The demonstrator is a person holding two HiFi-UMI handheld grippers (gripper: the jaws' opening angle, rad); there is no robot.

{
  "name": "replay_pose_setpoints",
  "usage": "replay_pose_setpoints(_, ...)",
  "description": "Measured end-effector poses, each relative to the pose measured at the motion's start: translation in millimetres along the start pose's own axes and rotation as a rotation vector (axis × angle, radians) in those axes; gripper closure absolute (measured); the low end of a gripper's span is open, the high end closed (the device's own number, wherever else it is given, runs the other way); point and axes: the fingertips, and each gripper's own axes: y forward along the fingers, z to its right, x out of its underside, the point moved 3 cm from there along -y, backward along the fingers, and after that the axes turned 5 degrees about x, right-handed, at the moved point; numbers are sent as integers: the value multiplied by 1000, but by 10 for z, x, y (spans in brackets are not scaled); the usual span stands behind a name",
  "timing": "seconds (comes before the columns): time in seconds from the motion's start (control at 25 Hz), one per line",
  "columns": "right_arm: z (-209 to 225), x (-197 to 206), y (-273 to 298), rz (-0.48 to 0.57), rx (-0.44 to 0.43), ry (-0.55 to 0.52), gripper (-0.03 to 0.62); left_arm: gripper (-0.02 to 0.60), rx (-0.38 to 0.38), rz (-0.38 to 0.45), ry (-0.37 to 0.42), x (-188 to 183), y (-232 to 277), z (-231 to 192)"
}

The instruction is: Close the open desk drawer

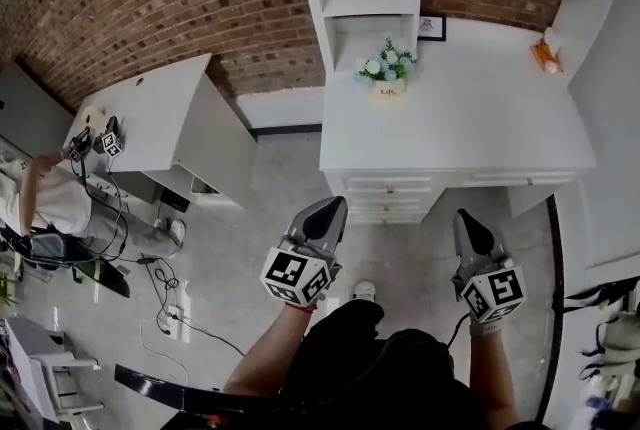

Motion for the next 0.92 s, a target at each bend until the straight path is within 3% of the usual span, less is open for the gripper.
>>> replay_pose_setpoints(0.44, -132, -200, -70, 18, -37, -21, 594, 580, -13, 17, -19, -80, -78, -9)
replay_pose_setpoints(0.92, -222, 39, 59, -34, -37, 12, 594, 580, -50, -3, -35, -10, -143, -213)
